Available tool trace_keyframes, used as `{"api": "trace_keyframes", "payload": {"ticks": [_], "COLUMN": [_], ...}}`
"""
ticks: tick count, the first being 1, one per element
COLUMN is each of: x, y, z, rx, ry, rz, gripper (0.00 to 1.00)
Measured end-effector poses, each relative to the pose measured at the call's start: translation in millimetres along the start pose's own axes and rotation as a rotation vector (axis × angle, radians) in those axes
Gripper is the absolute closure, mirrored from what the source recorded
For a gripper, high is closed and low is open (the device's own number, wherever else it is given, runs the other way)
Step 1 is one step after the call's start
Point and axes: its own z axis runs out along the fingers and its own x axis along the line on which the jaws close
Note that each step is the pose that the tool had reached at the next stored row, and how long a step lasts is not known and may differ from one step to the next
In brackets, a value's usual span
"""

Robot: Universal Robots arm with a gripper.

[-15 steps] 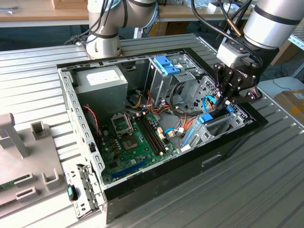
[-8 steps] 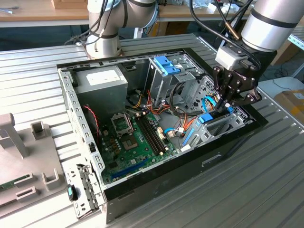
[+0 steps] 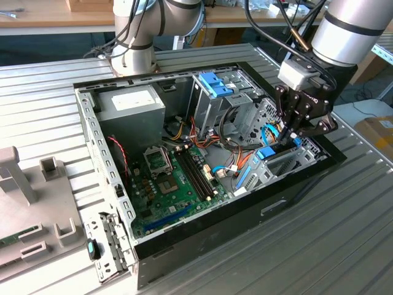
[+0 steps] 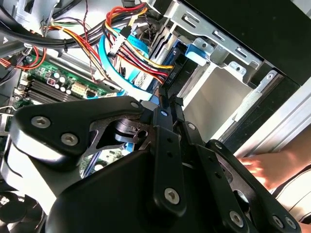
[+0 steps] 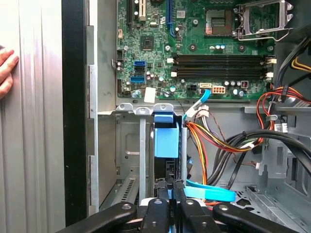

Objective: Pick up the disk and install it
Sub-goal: 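Insert the second disk wire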

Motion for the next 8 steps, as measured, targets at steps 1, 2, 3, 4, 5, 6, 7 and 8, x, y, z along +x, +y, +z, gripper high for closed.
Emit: {"api": "trace_keyframes", "payload": {"ticks": [1,2,3,4,5,6,7,8], "x": [-0.1,-0.1,-0.3,-0.4,-0.4,-0.5,-0.7,-0.7], "y": [0.0,-0.1,-0.4,-0.4,-0.5,-0.5,-0.5,-0.5], "z": [0.0,0.1,0.1,0.1,0.2,0.5,0.9,1.0], "rx": [0.0000,0.0000,0.0000,0.0000,0.0000,0.0000,0.0000,0.0000], "ry": [0.0000,-0.0001,0.0000,0.0000,-0.0001,-0.0001,0.0000,0.0002], "rz": [0.000,0.000,0.000,0.000,0.000,0.000,0.000,0.000], "gripper": [0.84,0.84,0.84,0.84,0.84,0.84,0.84,0.84]}}
